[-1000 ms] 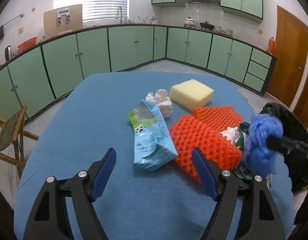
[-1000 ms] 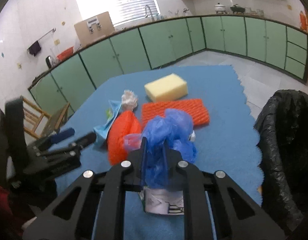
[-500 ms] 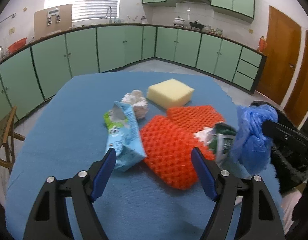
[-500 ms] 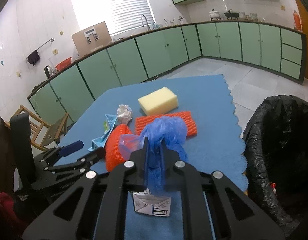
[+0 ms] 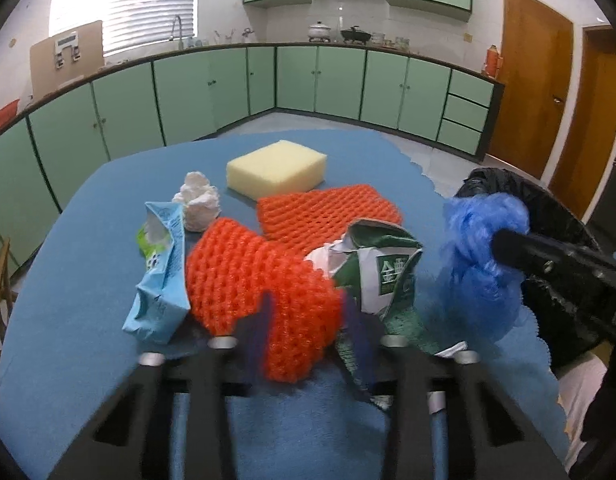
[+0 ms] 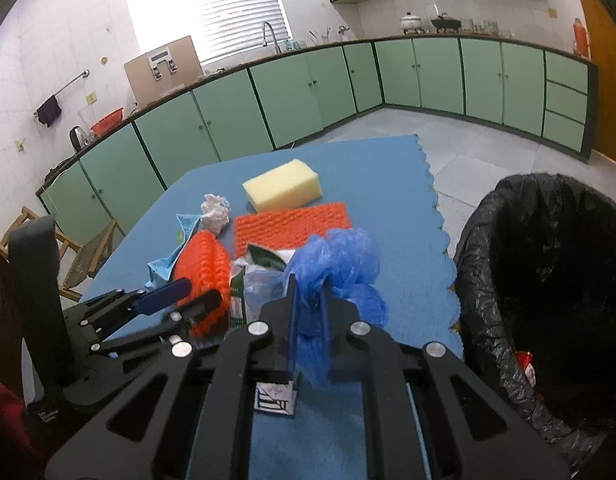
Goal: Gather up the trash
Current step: 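Grasp the blue plastic bag with the right tool while the left tool grasps the orange foam net, then carry the blue bag and orange net over the black bin and open both tools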
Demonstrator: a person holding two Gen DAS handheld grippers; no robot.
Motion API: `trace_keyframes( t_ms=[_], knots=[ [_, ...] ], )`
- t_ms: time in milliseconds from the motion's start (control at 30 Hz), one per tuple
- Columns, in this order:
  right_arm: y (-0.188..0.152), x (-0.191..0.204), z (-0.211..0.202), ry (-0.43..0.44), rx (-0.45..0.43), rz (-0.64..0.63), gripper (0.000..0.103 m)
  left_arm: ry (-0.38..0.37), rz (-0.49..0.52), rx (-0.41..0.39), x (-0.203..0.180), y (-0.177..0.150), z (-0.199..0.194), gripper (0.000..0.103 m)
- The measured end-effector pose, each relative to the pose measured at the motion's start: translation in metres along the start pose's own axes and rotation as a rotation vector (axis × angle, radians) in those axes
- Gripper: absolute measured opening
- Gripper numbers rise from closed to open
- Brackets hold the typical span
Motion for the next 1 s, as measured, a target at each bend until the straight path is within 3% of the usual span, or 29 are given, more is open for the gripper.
trace_keyframes(
  t_ms=[33, 167, 533, 1000],
  knots=[
    [-0.001, 0.0, 0.0, -0.001, 0.003, 0.0, 0.009, 0.001, 0.006, -0.006, 0.0, 0.002, -0.001, 0.014],
    [-0.001, 0.0, -0.002, 0.001, 0.002, 0.001, 0.009, -0.007, -0.013, -0.026, 0.004, 0.009, -0.007, 0.008],
    [0.018, 0.008, -0.021, 0.003, -0.043, -0.018, 0.009, -0.044, -0.067, -0.118, 0.014, 0.043, -0.05, 0.007],
    [0.063, -0.015, -0.071, -0.051, -0.149, -0.003, 0.009, -0.162, -0.021, -0.24, -0.041, 0.103, -0.089, 0.007]
  ],
)
Point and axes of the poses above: each gripper's, at about its wrist camera, not at the fingertips, and z roughly the way its jaws point, x to its left, y to its top, the point moved 10 cm from there along z, roughly the way its jaws point, and after that the axes turned 8 degrees about -x, right-handed, at the moved point
